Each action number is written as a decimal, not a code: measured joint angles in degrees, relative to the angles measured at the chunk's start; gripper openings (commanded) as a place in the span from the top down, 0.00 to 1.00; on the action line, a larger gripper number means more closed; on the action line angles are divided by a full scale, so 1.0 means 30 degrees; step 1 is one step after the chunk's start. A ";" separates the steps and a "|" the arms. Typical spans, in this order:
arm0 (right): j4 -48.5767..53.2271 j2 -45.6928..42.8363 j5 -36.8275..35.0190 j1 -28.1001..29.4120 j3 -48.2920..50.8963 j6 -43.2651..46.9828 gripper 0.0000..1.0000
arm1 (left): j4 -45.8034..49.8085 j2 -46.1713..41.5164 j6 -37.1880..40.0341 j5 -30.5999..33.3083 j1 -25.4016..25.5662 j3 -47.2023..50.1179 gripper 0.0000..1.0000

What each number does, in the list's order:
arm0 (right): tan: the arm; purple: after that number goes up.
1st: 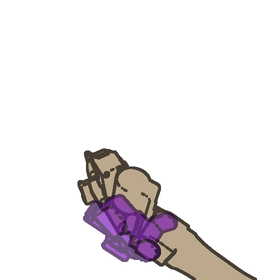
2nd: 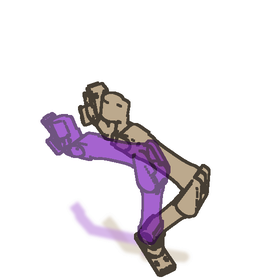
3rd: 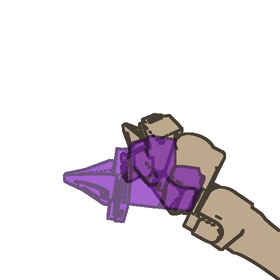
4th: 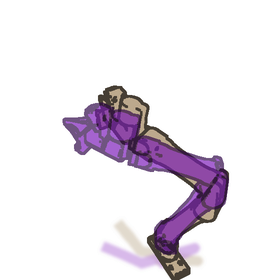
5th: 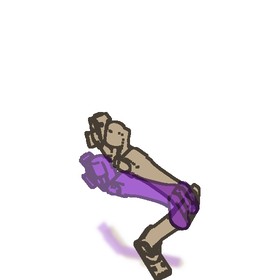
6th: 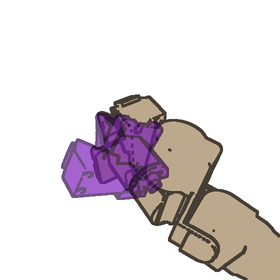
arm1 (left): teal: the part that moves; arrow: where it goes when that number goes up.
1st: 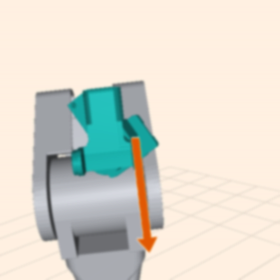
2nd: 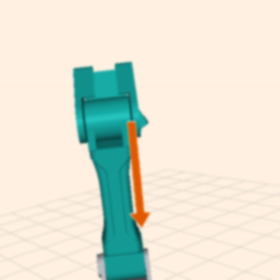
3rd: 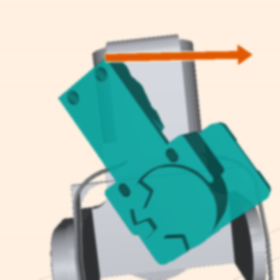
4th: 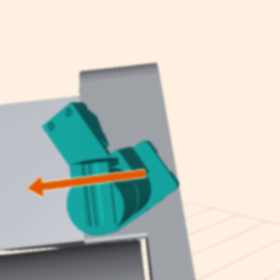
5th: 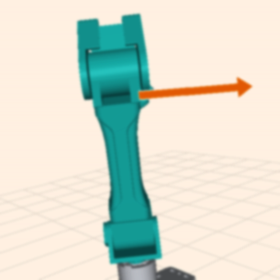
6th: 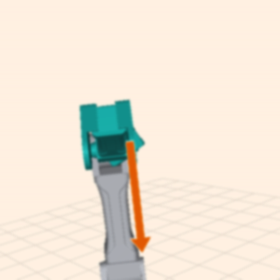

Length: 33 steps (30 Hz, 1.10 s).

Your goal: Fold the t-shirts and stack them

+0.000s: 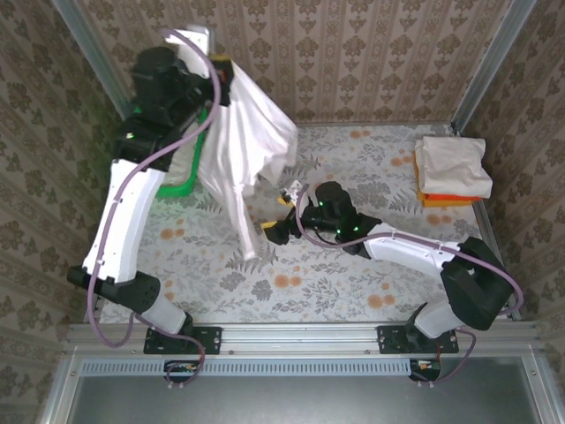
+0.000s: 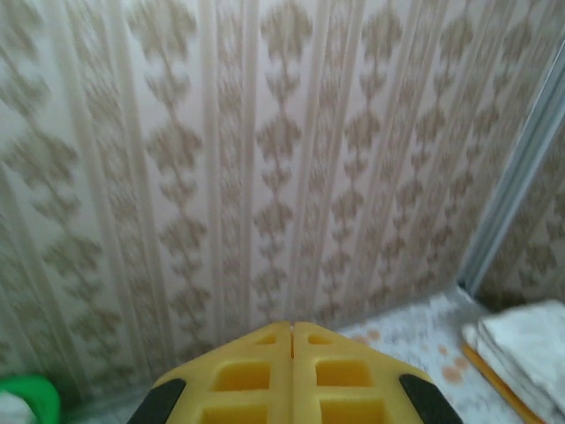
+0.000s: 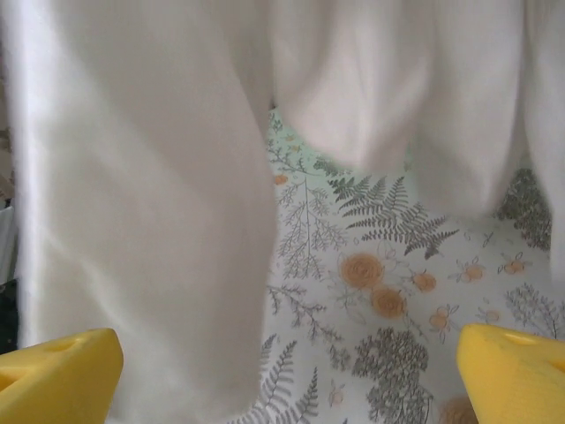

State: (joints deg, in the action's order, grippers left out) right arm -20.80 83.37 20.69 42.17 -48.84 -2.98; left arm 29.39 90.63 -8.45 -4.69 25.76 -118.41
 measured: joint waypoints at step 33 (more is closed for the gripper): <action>0.5515 0.5625 -0.4248 -0.5974 -0.2251 -1.0586 0.24 | -0.5821 -0.3891 -0.9428 0.4707 0.4911 2.5449 0.00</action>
State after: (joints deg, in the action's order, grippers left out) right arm -4.25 100.25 7.94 24.25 -55.59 -34.74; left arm 11.92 78.96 -36.73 9.43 40.49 -42.06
